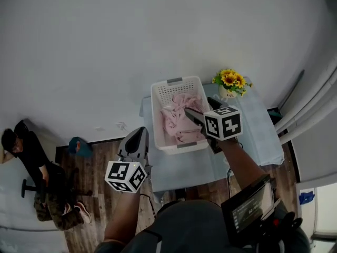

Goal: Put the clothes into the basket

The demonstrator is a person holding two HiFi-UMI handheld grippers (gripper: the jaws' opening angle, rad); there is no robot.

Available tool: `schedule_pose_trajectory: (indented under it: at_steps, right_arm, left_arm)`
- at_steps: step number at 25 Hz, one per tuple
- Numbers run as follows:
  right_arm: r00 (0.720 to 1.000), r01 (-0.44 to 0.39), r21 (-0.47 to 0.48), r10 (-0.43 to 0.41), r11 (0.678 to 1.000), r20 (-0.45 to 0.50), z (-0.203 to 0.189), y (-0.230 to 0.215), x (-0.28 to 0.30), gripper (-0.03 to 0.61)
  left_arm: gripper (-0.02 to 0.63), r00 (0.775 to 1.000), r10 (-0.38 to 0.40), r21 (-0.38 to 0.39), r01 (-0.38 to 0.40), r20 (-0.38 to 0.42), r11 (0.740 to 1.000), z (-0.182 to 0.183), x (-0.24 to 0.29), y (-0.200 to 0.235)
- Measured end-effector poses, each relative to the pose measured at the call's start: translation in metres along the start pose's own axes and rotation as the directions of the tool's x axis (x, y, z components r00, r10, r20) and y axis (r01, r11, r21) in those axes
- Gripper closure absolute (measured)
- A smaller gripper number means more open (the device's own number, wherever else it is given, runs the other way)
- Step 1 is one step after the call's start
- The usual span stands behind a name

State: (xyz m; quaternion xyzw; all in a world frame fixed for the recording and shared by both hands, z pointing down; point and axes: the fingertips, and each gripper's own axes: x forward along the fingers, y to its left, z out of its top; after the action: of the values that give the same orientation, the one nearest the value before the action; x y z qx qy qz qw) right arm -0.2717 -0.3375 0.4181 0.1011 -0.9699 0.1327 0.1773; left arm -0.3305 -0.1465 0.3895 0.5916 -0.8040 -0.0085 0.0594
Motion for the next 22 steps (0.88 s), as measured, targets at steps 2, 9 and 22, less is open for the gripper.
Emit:
schedule_pose_trajectory:
  at_steps: [2,9,22]
  right_arm:
    - [0.999,-0.010,-0.002,0.010,1.000,0.050,0.008,0.002,-0.028,0.147]
    - [0.980,-0.079,-0.039,0.085,0.996,0.180,0.019,0.026,-0.120,0.271]
    - [0.953,-0.071,-0.099,0.097,0.993,0.286,0.016,0.066,-0.203,0.526]
  left_arm:
    - [0.611,1.000,-0.010,0.010,0.010,0.021,1.000,0.009,-0.008,-0.014]
    - [0.611,0.998,-0.053,0.038,0.051,0.046,0.998,0.021,-0.038,-0.075]
    - [0.611,0.996,-0.068,0.085,0.062,0.065,0.994,0.037,-0.095,-0.116]
